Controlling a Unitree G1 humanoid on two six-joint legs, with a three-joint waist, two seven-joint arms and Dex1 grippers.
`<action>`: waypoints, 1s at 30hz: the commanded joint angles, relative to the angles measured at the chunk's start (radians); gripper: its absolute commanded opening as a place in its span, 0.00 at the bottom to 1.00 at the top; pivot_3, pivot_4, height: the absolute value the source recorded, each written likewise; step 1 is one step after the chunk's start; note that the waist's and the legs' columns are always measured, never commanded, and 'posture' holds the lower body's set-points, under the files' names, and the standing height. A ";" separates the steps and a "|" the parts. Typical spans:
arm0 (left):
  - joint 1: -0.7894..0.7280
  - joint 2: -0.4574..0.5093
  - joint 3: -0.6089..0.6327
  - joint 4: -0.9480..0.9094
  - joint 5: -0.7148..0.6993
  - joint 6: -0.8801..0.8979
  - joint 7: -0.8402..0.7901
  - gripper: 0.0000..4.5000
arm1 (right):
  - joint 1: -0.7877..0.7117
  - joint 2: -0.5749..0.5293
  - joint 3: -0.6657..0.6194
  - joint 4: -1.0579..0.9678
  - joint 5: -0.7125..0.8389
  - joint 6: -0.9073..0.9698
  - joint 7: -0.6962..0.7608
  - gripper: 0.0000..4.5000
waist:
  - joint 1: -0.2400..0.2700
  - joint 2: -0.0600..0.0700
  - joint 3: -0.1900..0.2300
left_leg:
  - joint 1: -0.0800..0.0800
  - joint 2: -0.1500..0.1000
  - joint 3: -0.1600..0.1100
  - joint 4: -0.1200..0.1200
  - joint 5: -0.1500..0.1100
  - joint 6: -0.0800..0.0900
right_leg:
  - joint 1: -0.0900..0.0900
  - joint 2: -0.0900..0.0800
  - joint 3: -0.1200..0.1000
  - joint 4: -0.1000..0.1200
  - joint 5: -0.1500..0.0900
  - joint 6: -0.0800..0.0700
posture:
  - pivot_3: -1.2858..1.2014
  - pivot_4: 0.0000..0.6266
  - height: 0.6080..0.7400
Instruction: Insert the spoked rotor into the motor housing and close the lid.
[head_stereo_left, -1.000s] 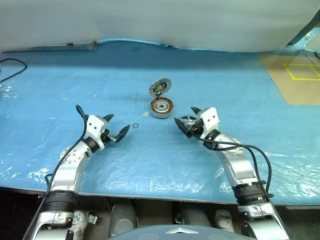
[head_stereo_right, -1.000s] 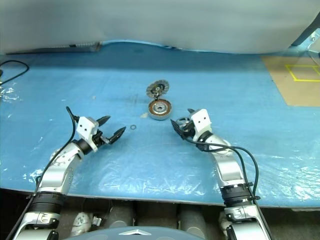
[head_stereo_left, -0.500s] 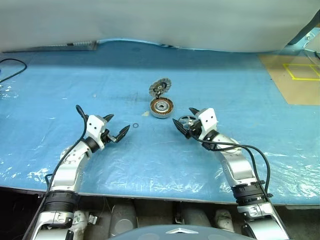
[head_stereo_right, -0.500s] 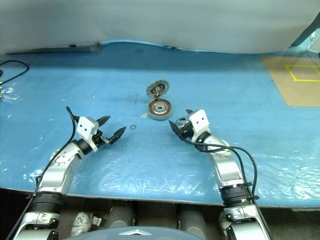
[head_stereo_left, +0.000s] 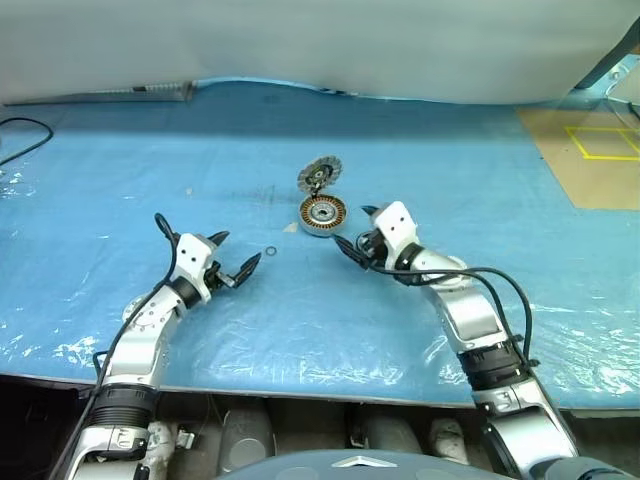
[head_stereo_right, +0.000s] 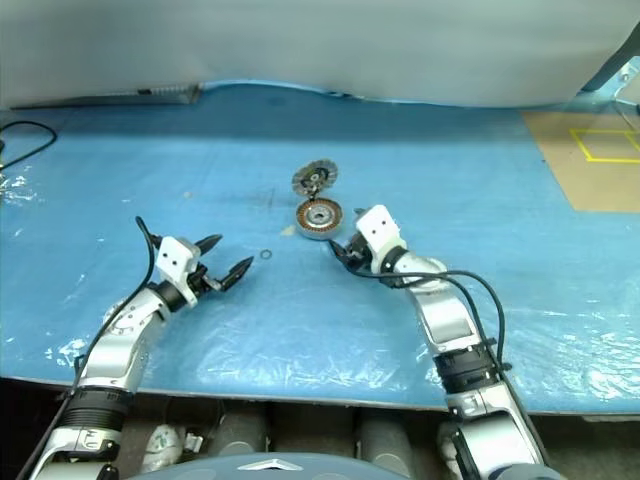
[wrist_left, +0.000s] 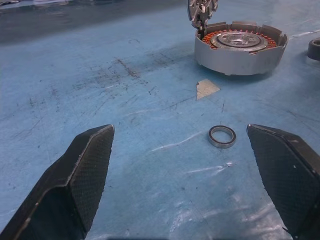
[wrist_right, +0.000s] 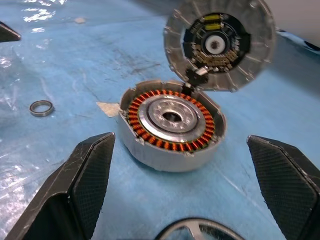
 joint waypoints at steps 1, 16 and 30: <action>-0.001 -0.004 -0.002 -0.014 -0.006 -0.024 -0.004 1.00 | -0.124 -0.024 0.070 -0.037 -0.005 0.109 0.106 0.99 | -0.004 0.000 0.000 | 0.000 0.000 0.000 0.000 0.000 0.000 | 0.000 0.000 0.000 0.000 0.000 0.000 | 0.52 0.24 1.00; 0.015 -0.027 -0.055 0.010 0.029 -0.098 -0.019 1.00 | -0.410 0.003 0.285 0.286 -0.195 0.081 0.219 0.99 | -0.020 0.000 0.000 | -0.003 0.001 0.000 0.003 0.000 0.000 | -0.002 0.000 -0.001 0.002 0.001 0.001 | 0.52 0.24 1.00; 0.016 -0.037 -0.054 0.055 0.018 -0.141 -0.023 1.00 | -0.497 0.054 0.294 0.608 -0.282 -0.049 0.237 0.99 | -0.021 0.000 0.000 | -0.004 0.002 0.000 0.011 0.000 0.000 | -0.002 0.000 -0.001 0.009 0.000 -0.002 | 0.52 0.24 1.00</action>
